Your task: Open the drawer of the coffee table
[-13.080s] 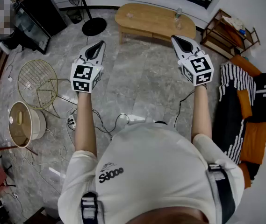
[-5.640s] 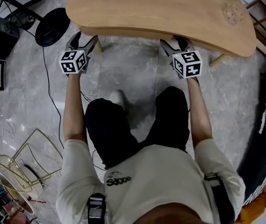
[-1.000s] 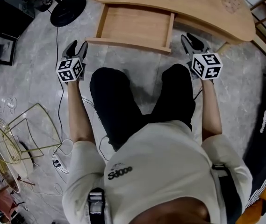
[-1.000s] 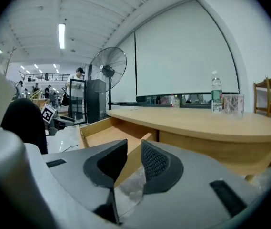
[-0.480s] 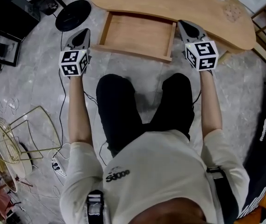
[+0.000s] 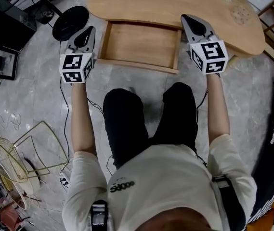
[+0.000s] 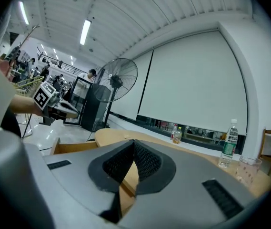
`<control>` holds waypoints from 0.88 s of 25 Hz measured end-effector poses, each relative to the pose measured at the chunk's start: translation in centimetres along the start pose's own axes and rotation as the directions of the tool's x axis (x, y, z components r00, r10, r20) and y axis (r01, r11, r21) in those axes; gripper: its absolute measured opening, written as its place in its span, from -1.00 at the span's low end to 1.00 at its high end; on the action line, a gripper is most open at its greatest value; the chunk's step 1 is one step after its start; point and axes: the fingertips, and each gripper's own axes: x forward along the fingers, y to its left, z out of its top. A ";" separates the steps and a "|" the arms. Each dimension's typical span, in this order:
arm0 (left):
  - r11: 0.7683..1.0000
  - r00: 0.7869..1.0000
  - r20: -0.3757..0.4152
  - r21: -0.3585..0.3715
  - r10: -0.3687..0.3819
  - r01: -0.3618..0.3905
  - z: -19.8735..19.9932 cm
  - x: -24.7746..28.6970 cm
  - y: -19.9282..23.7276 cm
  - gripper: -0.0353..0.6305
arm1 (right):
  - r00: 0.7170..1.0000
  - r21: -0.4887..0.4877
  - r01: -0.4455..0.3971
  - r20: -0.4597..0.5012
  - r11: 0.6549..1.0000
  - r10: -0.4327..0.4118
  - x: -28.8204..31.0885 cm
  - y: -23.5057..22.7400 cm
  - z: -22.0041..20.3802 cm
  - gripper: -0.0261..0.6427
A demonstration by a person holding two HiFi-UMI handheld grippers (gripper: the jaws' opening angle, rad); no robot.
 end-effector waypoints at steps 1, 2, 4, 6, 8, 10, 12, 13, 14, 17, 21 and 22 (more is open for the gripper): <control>1.000 1.000 0.001 0.006 -0.007 0.007 -0.2 0.5 0.2 -0.84 | 1.000 -0.004 0.009 -0.005 1.000 -0.009 0.3 -0.2 -0.3 -0.90; 1.000 1.000 0.001 0.011 -0.015 0.015 -0.5 1.0 0.3 -0.83 | 1.000 -0.003 0.018 -0.011 1.000 -0.018 0.5 -0.4 -0.7 -0.90; 0.999 1.000 0.009 0.015 -0.029 0.029 -0.8 2.4 0.9 -0.83 | 0.999 0.006 0.044 -0.021 0.999 -0.044 0.9 -1.3 -1.4 -0.90; 0.999 0.999 0.029 0.015 -0.032 0.032 -0.4 4.0 2.0 -0.84 | 0.997 0.006 0.069 -0.027 0.998 -0.069 1.8 -2.6 -1.2 -0.90; 0.999 0.999 0.031 0.022 -0.045 0.044 0.5 5.3 3.3 -0.83 | 0.995 0.013 0.092 -0.035 0.996 -0.092 2.6 -3.8 -0.4 -0.90; 0.996 0.996 0.009 0.013 -0.087 0.086 1.9 6.6 4.0 -0.83 | 0.992 0.035 0.112 -0.060 0.993 -0.110 2.7 -5.1 1.0 -0.90; 0.992 0.992 -0.015 -0.006 -0.128 0.128 4.3 7.4 4.7 -0.83 | 0.990 0.051 0.109 -0.094 0.993 -0.104 2.4 -6.1 3.7 -0.90; 0.990 0.989 -0.024 -0.007 -0.144 0.144 6.0 7.5 5.2 -0.83 | 0.989 0.052 0.102 -0.109 0.993 -0.095 2.3 -6.5 5.5 -0.90; 0.988 0.987 -0.029 -0.005 -0.155 0.155 8.1 7.6 5.9 -0.83 | 0.988 0.049 0.095 -0.123 0.994 -0.089 2.2 -7.1 7.6 -0.90; 0.985 0.985 -0.022 -0.005 -0.172 0.172 15.3 7.7 8.1 -0.83 | 0.984 0.046 0.107 -0.147 0.993 -0.099 2.1 -10.5 14.5 -0.90; 0.979 0.979 -0.025 0.011 -0.202 0.203 24.7 6.9 10.1 -0.83 | 0.976 0.042 0.152 -0.167 0.987 -0.143 0.6 -14.9 23.5 -0.90; 0.978 0.978 -0.024 0.010 -0.207 0.207 26.9 6.4 10.7 -0.83 | 0.973 0.035 0.162 -0.175 0.986 -0.153 0.1 -15.8 25.7 -0.90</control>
